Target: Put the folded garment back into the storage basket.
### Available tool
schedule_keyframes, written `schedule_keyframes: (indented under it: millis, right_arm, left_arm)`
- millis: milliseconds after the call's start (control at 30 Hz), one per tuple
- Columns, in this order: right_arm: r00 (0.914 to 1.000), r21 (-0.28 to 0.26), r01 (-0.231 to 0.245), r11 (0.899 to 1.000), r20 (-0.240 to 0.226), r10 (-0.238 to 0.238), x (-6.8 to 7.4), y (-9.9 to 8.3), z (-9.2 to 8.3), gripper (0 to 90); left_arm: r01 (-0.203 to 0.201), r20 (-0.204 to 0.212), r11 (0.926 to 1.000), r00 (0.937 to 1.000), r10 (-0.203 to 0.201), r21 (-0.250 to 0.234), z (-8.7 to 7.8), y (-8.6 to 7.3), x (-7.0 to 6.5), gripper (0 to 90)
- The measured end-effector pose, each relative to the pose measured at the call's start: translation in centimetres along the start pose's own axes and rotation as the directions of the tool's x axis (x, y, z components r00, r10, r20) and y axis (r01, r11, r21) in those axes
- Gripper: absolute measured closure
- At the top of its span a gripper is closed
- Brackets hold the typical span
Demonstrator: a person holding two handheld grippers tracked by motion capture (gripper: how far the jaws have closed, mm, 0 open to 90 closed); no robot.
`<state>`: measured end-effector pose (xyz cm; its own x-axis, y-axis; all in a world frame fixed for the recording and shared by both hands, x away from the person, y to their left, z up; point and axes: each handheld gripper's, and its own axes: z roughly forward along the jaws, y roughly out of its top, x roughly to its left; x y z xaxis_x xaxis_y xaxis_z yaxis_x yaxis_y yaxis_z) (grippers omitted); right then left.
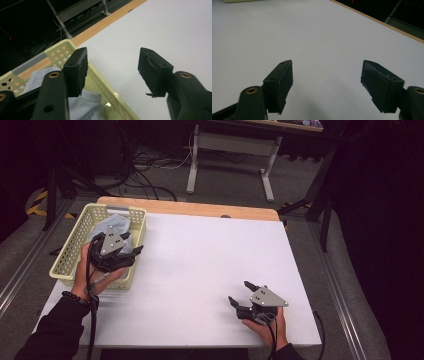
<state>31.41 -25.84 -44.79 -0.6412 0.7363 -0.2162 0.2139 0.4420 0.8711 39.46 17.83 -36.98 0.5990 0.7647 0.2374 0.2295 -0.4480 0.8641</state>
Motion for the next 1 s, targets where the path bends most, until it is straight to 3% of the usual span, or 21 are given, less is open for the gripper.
schedule_keyframes:
  millis: [367,1000]
  right_arm:
    - [0.9999,0.002,0.010,1.000,0.003,-0.010,0.2,0.0,0.1,26.4]
    - [0.9997,0.008,0.024,1.000,-0.009,-0.024,0.7,0.1,0.2,26.3]
  left_arm:
    - [-0.049,0.042,0.9973,0.9978,0.051,-0.055,-0.7,-0.2,-2.9,23.6]
    - [-0.055,0.106,0.9928,0.9922,0.066,-0.106,-1.8,-1.7,-6.0,16.7]
